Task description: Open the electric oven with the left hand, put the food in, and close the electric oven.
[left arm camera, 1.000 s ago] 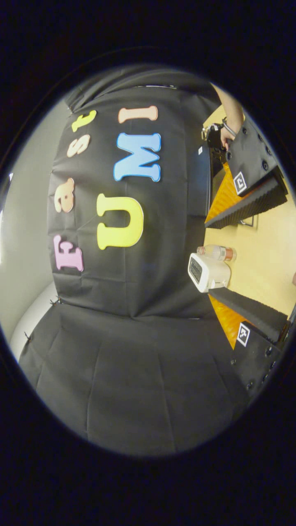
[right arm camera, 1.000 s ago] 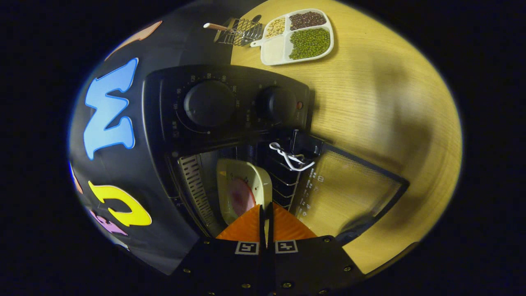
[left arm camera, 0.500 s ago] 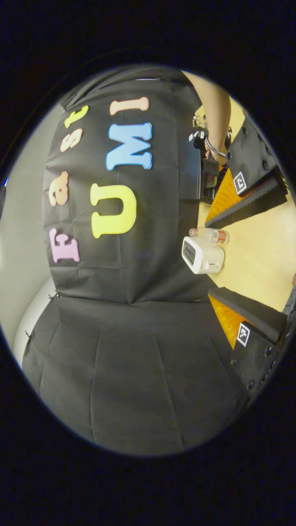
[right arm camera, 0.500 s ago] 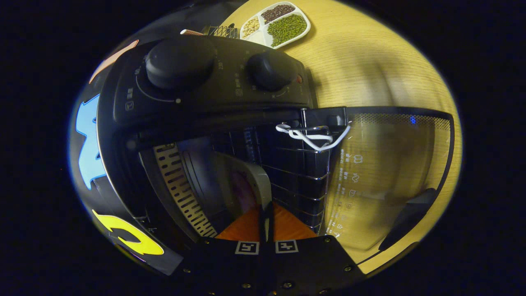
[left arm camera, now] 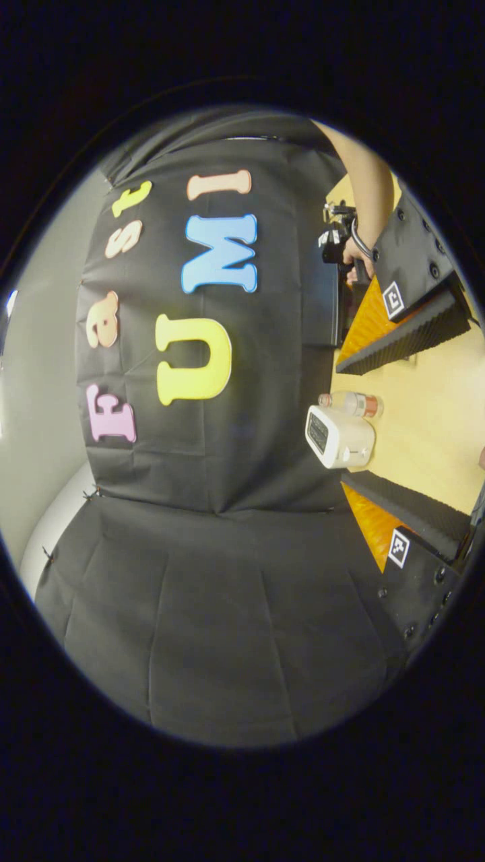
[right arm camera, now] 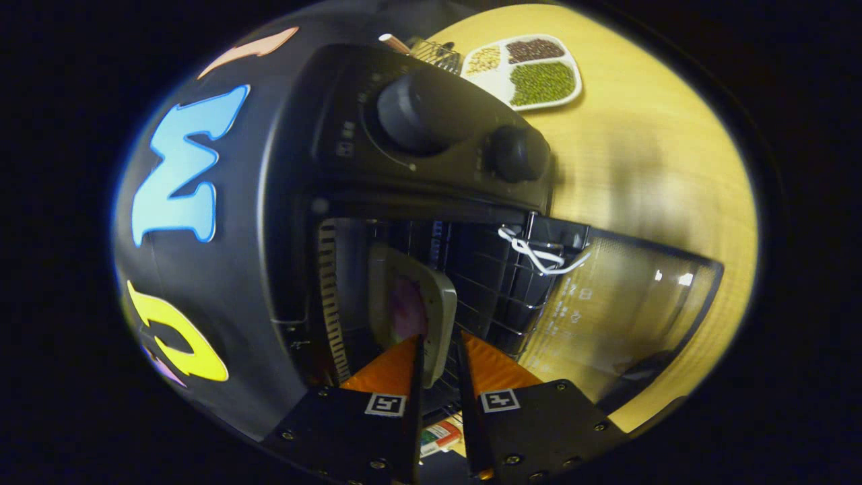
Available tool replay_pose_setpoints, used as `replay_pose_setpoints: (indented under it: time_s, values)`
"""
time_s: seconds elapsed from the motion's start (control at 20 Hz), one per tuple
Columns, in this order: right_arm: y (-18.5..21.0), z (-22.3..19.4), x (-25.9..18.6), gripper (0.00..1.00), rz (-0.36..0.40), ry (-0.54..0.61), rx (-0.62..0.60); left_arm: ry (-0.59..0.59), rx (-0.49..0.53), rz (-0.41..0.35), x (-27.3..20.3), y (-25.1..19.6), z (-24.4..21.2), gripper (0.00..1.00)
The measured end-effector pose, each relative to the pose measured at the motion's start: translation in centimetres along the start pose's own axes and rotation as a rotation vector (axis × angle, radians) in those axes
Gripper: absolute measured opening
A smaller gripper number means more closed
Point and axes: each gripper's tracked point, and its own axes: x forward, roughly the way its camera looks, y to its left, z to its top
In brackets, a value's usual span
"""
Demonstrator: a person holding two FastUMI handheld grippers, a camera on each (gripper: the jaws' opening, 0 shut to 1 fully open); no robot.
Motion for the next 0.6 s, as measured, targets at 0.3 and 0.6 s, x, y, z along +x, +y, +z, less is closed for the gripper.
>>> replay_pose_setpoints:
  time_s: [0.3,0.6]
  values:
    - [-0.3,2.6,-7.2,0.26,0.016,-0.011,-0.395,-0.014,-0.032,-0.127,1.8,-6.1,0.8,1.00]
    - [2.0,5.9,-14.8,0.26,0.126,-0.089,-0.763,-0.026,-0.026,-0.275,3.7,-13.5,1.7,0.90]
